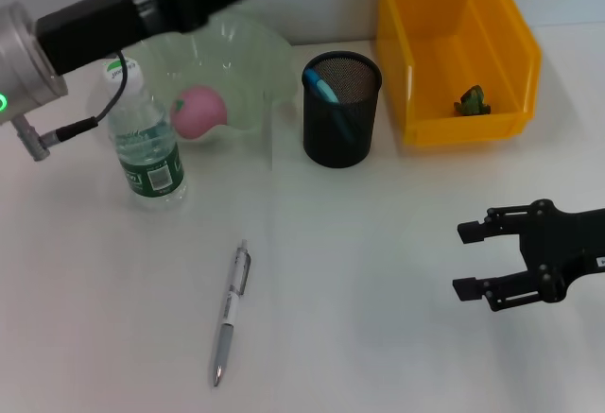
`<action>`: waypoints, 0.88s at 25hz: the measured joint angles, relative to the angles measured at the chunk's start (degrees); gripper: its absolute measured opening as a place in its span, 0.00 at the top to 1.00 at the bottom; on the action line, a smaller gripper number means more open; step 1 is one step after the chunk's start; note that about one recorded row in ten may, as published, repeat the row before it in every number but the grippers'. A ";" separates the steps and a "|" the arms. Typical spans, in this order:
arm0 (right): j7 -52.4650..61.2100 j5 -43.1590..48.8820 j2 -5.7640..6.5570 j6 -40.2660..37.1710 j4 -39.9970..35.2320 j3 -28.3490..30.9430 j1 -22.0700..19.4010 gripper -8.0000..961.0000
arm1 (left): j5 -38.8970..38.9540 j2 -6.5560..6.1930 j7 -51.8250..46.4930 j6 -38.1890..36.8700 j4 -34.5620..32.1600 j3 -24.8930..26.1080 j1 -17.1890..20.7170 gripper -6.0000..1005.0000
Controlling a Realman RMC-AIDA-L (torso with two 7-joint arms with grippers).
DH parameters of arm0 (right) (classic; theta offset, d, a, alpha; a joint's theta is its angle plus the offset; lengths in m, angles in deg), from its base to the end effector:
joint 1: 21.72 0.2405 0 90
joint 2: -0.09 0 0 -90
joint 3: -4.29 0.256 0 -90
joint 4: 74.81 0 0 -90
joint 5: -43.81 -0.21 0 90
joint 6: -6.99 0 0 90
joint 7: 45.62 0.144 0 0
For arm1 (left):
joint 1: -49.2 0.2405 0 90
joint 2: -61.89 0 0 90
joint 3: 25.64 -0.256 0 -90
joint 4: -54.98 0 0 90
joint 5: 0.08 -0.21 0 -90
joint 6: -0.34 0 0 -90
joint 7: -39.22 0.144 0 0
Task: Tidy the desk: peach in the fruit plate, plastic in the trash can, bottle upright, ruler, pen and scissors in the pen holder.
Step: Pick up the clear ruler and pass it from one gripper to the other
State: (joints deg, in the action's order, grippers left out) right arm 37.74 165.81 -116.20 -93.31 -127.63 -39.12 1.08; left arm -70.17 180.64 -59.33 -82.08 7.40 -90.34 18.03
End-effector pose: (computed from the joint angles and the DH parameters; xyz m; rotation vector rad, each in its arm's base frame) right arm 0.2886 0.2916 0.0433 -2.8849 0.5634 0.4026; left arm -0.1424 0.3665 0.0296 -2.5409 -0.7070 -1.4255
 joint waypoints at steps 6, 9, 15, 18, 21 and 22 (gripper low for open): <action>-0.09 0.56 -0.35 1.74 0.15 -0.39 -0.03 0.17 | 21.70 0.37 23.35 -1.71 15.17 -9.33 -0.12 0.61; -0.10 1.41 -0.48 2.35 0.50 -0.43 0.08 0.17 | 35.13 0.42 35.80 -1.64 19.62 -18.68 -0.34 0.61; -0.27 1.02 -0.96 2.82 0.60 0.04 0.02 0.17 | 63.52 0.42 58.21 0.93 20.80 -41.35 0.61 0.61; -2.20 0.12 -1.98 3.21 0.62 0.47 -0.01 0.17 | 73.36 0.44 66.42 1.45 20.29 -50.22 1.11 0.61; -6.52 -3.86 -2.94 4.50 2.21 0.78 -0.42 0.17 | 81.91 0.43 73.75 2.70 18.69 -57.66 1.57 0.61; -8.16 -5.83 -3.01 4.99 3.46 0.79 -0.57 0.17 | 81.91 0.43 73.75 2.70 18.69 -57.66 1.57 0.61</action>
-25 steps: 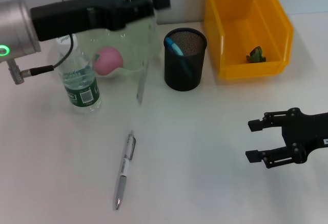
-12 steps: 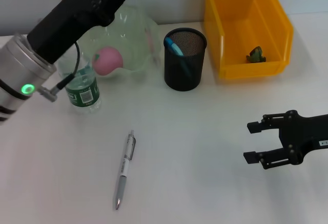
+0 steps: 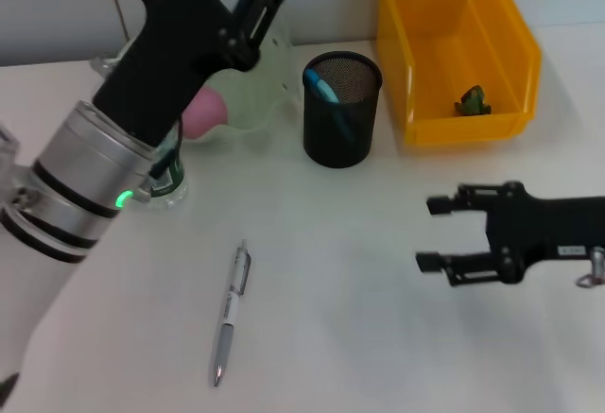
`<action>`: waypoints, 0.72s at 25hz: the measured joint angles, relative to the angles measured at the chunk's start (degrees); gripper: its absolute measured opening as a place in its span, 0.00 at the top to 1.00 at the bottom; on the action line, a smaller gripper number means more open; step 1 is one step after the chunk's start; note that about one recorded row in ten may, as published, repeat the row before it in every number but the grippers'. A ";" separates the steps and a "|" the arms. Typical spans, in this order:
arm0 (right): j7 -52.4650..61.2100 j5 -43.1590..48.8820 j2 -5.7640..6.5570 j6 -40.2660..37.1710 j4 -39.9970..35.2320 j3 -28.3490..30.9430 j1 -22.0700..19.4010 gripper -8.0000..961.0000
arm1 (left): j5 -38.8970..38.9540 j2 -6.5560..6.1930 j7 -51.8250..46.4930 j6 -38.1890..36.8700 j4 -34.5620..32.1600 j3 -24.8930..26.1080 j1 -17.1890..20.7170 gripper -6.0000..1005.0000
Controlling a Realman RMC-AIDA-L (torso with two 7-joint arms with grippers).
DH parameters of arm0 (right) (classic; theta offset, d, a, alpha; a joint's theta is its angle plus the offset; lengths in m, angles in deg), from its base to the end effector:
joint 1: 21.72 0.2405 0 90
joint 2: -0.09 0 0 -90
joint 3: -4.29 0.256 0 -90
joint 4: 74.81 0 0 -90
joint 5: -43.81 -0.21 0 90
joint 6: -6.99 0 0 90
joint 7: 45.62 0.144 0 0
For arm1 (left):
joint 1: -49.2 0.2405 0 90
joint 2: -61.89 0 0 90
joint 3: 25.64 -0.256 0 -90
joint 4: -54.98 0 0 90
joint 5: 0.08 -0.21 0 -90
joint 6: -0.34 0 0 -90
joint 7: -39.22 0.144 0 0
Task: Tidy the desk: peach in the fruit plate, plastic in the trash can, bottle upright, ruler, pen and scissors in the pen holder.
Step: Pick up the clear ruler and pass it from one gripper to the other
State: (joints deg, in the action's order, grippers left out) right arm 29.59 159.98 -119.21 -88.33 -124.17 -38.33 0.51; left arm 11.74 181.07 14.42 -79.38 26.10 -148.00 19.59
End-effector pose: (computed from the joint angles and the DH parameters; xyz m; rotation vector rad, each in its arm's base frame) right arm 0.2818 0.2965 0.0224 -2.7844 0.4402 0.5597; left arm -0.1513 0.3324 -0.0408 -1.9657 -0.1661 -1.4929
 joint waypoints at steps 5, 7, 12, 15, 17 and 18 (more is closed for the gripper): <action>-15.75 -15.14 0.09 2.35 12.15 0.13 -0.33 0.17 | 11.20 -0.01 12.37 5.35 -5.58 -9.63 1.39 0.61; -25.27 -21.65 0.00 2.45 17.90 0.11 -0.35 0.17 | 12.95 -0.01 14.23 6.63 -6.50 -11.42 1.36 0.61; -43.49 -37.67 -0.19 1.52 32.62 -0.60 1.24 0.17 | 17.28 0.00 16.95 8.15 -7.92 -13.91 1.20 0.61; -51.16 -41.41 -0.33 0.64 39.84 -0.31 3.51 0.17 | 22.16 0.00 19.68 9.30 -9.55 -16.26 0.95 0.61; -54.76 -42.37 -0.41 0.41 43.79 0.23 5.37 0.17 | 23.11 0.00 20.48 9.43 -9.94 -16.84 0.90 0.61; -55.60 -42.63 -0.45 0.40 45.43 0.47 6.18 0.17 | 23.75 0.00 21.20 9.50 -10.26 -17.21 0.84 0.61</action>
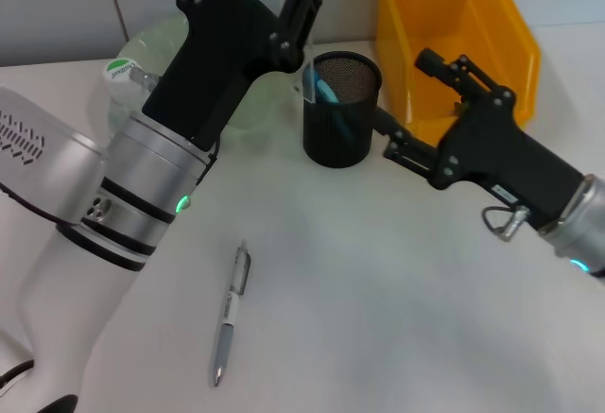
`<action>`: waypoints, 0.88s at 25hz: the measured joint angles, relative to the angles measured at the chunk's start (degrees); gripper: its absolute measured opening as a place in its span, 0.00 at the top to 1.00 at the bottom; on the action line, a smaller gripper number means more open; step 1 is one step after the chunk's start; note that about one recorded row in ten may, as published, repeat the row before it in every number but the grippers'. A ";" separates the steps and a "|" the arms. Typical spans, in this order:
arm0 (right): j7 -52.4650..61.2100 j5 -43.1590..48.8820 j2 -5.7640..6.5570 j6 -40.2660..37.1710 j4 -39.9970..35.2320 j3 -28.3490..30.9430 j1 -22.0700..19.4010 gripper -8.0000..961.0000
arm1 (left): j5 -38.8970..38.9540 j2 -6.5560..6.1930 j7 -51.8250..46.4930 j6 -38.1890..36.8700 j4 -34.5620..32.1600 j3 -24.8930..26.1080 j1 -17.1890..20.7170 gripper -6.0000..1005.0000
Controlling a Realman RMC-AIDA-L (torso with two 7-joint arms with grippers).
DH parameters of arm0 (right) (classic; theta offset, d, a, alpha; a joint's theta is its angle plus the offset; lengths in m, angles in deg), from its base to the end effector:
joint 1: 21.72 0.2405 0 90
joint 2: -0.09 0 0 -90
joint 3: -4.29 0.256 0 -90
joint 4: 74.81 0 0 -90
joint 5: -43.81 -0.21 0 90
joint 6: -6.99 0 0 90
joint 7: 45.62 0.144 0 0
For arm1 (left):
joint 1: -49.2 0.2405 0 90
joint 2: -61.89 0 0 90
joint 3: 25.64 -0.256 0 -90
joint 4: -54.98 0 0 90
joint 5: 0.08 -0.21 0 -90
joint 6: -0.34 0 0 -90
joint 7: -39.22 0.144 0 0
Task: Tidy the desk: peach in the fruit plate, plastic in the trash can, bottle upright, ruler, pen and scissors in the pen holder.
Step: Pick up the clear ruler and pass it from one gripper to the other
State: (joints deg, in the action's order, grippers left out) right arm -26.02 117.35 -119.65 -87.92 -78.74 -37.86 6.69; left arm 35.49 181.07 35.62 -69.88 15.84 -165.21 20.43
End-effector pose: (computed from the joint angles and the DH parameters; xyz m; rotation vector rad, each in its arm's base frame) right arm 0.2554 0.2954 -0.0283 -2.0775 0.0501 1.1130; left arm -0.1306 0.3242 -0.0690 -1.8823 -0.1686 -1.3328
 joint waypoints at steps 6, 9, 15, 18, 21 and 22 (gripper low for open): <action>-1.11 -0.42 -0.12 0.03 5.30 1.67 3.89 0.17 | 0.66 0.00 0.76 0.01 -0.40 -0.66 -0.68 0.61; -1.18 -0.47 -0.14 0.33 7.29 2.63 5.21 0.17 | 1.33 0.00 0.94 0.01 -0.41 -0.71 -0.99 0.61; -1.26 -0.44 -0.23 0.84 10.49 5.23 7.69 0.17 | 2.56 0.00 2.30 0.01 -0.39 -1.27 -1.73 0.61; -1.31 -0.39 -0.23 1.27 11.07 5.45 8.74 0.17 | 2.61 0.00 2.30 0.17 -0.22 -1.61 -1.99 0.61; -1.33 -0.25 -0.23 1.41 11.52 5.47 9.43 0.17 | 2.61 0.00 2.30 0.21 -0.06 -1.64 -1.99 0.61; -1.33 -0.24 -0.22 1.41 11.66 5.48 9.66 0.17 | 2.61 0.00 2.30 0.21 -0.06 -1.64 -1.99 0.61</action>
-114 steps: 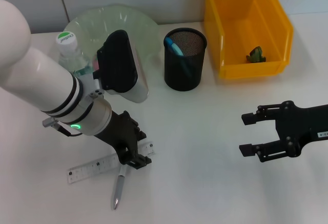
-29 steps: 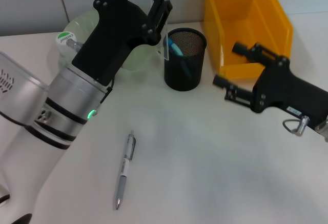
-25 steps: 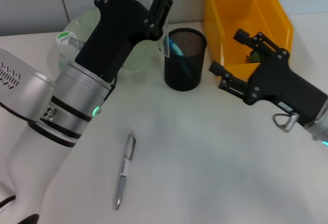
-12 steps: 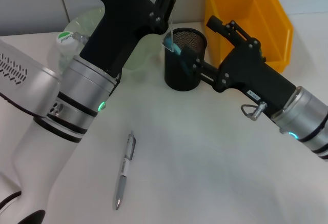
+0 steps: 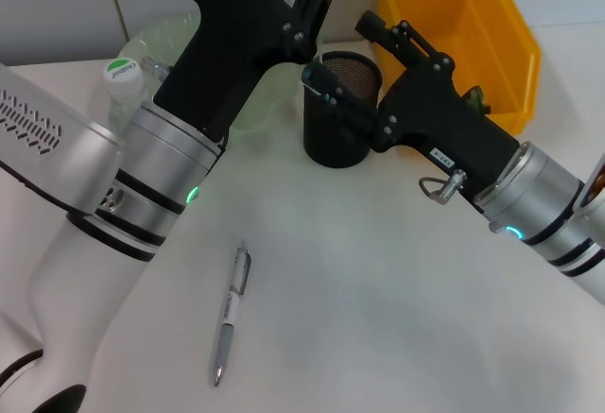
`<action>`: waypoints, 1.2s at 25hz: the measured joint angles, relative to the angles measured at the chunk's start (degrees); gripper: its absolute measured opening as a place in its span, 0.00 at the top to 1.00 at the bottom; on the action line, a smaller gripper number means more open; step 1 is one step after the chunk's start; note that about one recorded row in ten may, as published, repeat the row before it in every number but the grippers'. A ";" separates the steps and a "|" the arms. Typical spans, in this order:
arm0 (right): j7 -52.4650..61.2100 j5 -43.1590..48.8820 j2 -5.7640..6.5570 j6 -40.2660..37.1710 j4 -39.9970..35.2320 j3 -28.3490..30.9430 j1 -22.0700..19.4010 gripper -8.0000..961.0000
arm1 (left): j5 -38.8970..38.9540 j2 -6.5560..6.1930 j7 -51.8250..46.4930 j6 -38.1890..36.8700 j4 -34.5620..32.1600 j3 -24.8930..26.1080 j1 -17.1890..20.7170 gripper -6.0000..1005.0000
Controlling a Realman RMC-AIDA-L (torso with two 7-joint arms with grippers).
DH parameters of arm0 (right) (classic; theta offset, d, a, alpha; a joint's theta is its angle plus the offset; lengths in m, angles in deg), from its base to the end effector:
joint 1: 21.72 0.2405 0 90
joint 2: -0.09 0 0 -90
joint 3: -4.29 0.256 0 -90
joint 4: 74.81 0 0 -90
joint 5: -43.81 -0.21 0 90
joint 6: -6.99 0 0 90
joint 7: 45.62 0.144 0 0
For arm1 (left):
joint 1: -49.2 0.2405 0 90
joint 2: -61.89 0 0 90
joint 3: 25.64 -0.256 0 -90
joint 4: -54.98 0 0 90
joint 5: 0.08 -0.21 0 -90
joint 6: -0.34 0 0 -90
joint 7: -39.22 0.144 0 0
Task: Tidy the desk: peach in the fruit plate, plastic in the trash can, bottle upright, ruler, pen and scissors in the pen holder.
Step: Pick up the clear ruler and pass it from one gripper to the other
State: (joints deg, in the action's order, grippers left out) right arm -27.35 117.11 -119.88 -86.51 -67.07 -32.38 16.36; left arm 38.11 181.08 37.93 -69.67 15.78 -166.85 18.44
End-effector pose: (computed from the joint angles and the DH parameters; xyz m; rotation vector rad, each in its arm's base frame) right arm 0.2131 0.3178 -0.0514 -2.0598 0.1471 1.2427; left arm -0.1216 0.3278 -0.0714 -1.8844 -0.1371 -1.3268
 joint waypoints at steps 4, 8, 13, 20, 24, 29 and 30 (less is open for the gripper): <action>-0.57 -0.17 0.01 0.00 1.02 0.14 1.08 0.17 | 0.00 0.00 0.00 0.03 0.24 -0.03 0.00 0.61; -4.66 0.10 0.01 0.00 2.77 1.91 2.05 0.17 | -0.01 0.00 0.00 0.05 0.44 -0.03 0.00 0.60; -6.56 0.36 0.01 0.00 3.61 2.41 2.63 0.18 | 0.03 0.00 -0.01 0.49 0.45 -0.06 0.00 0.60; -8.25 0.41 0.00 -0.01 3.89 3.67 3.09 0.19 | 0.05 0.00 -0.03 0.82 0.45 -0.20 0.08 0.59; -8.40 0.45 0.00 0.26 4.12 3.77 3.66 0.19 | 0.06 0.00 -0.03 0.89 0.44 -0.22 0.09 0.59; -9.98 0.45 0.00 0.57 5.23 4.54 4.38 0.20 | 0.05 0.00 -0.03 1.27 0.27 -0.31 0.05 0.59; -10.26 0.45 0.00 0.66 5.50 4.90 4.51 0.20 | 0.05 0.00 -0.03 1.28 0.26 -0.31 0.05 0.58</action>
State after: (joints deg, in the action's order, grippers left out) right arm -37.61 117.55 -119.87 -85.85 -61.57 -27.48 20.87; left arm 38.15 181.08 37.90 -68.39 16.03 -167.15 18.48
